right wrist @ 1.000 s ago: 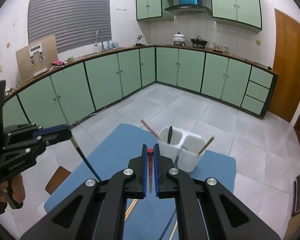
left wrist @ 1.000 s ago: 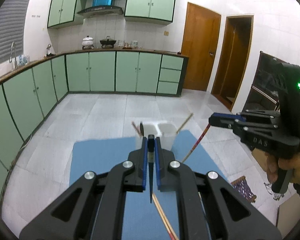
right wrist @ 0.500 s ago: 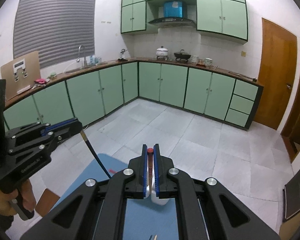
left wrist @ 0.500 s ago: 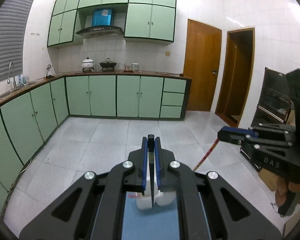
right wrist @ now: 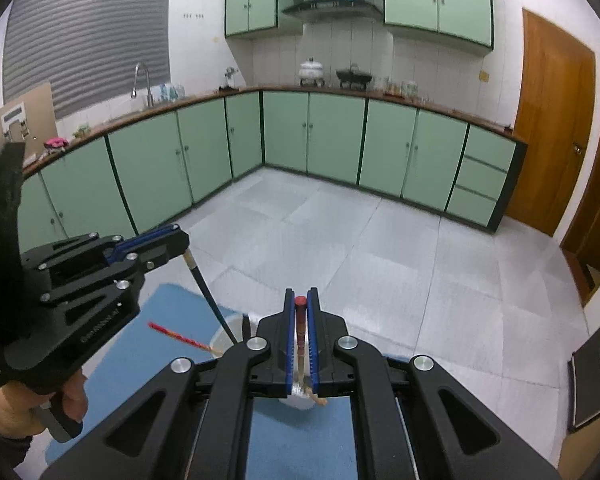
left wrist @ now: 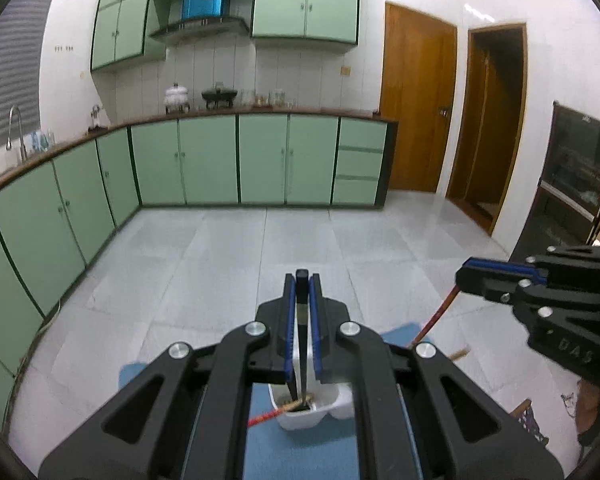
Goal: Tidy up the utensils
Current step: 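Carry both held chopsticks to the white holder and lower them in, then open both grippers and move them back over the remaining chopsticks, then grasp the red-banded chopstick with the left gripper while the right grasps the red-patterned chopstick, then carry both chopsticks to the white holder and lower them into it, then open both grippers above the holder to release the chopsticks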
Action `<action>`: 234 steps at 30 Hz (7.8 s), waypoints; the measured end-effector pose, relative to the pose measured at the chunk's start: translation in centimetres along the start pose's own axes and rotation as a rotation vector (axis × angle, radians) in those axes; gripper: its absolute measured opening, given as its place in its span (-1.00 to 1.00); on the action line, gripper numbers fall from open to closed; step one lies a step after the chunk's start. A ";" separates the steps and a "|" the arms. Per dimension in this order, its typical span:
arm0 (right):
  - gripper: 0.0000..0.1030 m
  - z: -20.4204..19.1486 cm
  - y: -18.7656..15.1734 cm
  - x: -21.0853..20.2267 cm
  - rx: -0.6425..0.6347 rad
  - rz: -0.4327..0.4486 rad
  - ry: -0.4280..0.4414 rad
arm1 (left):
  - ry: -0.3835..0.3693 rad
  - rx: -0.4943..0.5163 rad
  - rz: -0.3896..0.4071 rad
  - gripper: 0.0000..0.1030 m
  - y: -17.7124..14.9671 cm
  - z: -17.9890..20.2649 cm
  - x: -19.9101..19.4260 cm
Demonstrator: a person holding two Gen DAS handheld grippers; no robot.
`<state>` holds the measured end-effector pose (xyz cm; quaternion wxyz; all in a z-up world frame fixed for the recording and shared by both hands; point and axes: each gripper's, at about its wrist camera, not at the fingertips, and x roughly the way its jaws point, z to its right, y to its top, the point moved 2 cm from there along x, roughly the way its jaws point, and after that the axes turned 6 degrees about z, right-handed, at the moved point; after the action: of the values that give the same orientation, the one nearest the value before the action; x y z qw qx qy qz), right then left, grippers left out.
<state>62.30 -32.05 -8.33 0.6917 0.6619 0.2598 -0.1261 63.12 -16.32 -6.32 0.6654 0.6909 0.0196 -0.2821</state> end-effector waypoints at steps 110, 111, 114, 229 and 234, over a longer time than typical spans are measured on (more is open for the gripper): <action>-0.88 -2.5 -25.8 -19.3 0.138 0.146 0.001 | 0.025 -0.007 -0.056 -0.90 -22.0 3.4 -23.7; -0.88 -2.2 -25.2 -19.0 0.138 0.144 0.005 | 0.022 -0.003 -0.056 -0.90 -21.4 3.3 -23.5; -0.88 -1.7 -23.3 -18.2 0.131 0.144 0.015 | 0.015 0.016 -0.052 -0.90 -19.6 3.0 -22.6; -0.71 2.3 -0.2 -3.4 0.111 0.122 0.017 | 0.017 -0.015 0.068 0.05 0.1 -1.4 -5.6; -0.57 2.0 -3.5 -10.5 0.124 0.196 0.040 | 0.007 -0.017 0.062 0.27 -3.6 -1.2 -12.2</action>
<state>52.12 -36.14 -5.80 0.6533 0.7279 0.1991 -0.0604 51.92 -10.53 -4.56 0.6794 0.6865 0.0029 -0.2589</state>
